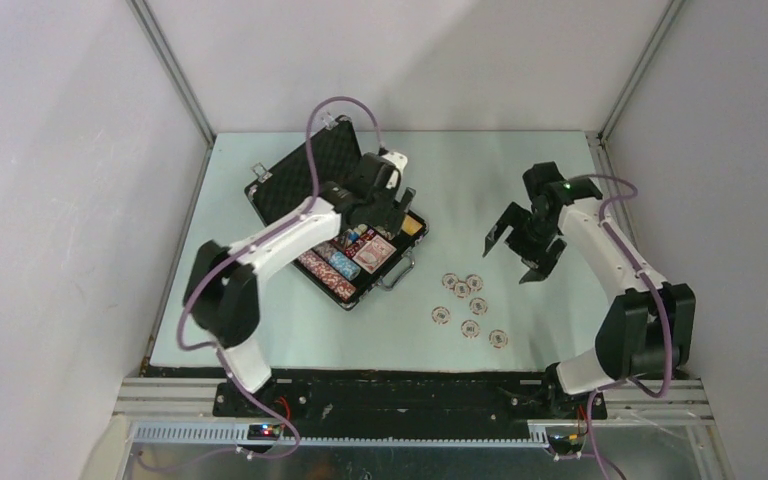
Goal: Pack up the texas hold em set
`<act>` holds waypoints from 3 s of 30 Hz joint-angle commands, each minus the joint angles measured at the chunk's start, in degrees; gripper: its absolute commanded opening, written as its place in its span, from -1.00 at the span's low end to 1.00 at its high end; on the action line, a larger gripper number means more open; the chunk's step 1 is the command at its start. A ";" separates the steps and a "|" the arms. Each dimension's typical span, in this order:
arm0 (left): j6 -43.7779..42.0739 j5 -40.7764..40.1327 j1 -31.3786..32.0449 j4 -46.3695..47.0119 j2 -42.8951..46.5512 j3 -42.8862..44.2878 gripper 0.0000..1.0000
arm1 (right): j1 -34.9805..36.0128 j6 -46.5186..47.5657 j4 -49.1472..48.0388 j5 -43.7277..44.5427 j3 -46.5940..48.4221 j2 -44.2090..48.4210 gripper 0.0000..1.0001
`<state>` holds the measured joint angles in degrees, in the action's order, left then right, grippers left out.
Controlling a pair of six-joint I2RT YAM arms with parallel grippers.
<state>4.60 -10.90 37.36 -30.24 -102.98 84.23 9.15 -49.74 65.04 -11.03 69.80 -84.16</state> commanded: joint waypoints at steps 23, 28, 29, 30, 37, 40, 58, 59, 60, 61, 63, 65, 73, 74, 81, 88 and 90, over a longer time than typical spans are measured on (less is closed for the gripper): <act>20.07 -9.81 -1.08 10.07 50.74 -33.23 0.99 | 12.32 16.73 -24.81 24.28 -12.66 26.65 0.99; 19.01 -8.56 -1.11 13.13 54.55 -37.20 1.00 | 13.03 16.25 -24.88 23.32 -15.45 23.28 0.99; 18.67 -8.49 -1.08 13.64 54.71 -37.51 1.00 | 13.21 16.34 -24.72 22.85 -15.67 21.70 0.99; 17.70 -8.37 -1.07 13.76 54.72 -37.76 1.00 | 13.19 16.10 -24.44 22.39 -15.67 20.81 0.99; 15.29 -4.00 -1.15 7.88 48.43 -32.14 0.99 | 13.27 14.90 -22.83 14.71 -14.75 8.56 0.90; 15.32 -0.50 -1.15 7.23 45.91 -31.03 0.99 | 13.08 14.82 -20.43 10.35 -11.89 1.06 0.80; 8.47 2.02 -1.16 10.46 44.08 -31.82 1.00 | 13.10 9.26 -13.45 13.26 0.78 -20.49 0.60; 8.26 1.93 -1.16 10.51 43.96 -31.90 0.99 | 12.78 8.66 -14.17 12.66 0.78 -20.63 0.59; 7.78 1.80 -1.20 10.44 43.89 -31.87 0.99 | 12.72 8.37 -14.92 12.42 0.78 -21.05 0.56; 7.48 1.78 -1.18 10.41 43.78 -31.81 0.99 | 12.62 7.86 -15.28 11.99 0.78 -21.27 0.54; 6.61 1.77 -1.19 10.17 43.68 -31.81 0.99 | 12.58 6.93 -15.89 11.71 0.78 -22.01 0.51; 5.83 1.57 -1.16 9.97 43.83 -31.88 1.00 | 12.64 5.87 -15.97 11.66 0.78 -22.80 0.51; 4.22 1.04 -1.16 9.82 43.83 -32.36 0.99 | 12.77 3.08 -16.57 11.69 0.78 -25.04 0.38; 4.21 1.04 -1.18 10.02 43.76 -32.41 0.99 | 12.81 2.94 -16.64 11.70 0.78 -25.30 0.35; 3.95 1.06 -1.15 10.89 43.37 -32.64 0.99 | 12.56 3.53 -15.53 11.83 2.04 -26.92 0.08; 3.84 1.29 -1.19 10.96 42.70 -32.37 1.00 | 12.23 4.15 -15.56 12.00 2.83 -27.52 -0.04; 3.90 1.50 -1.16 10.95 42.58 -32.37 0.99 | 12.18 4.39 -15.53 11.85 2.92 -27.62 -0.08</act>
<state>9.91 -8.84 36.51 -21.47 -60.29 51.20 21.69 -45.47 50.63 -0.78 71.42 -109.89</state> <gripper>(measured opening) 0.996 0.482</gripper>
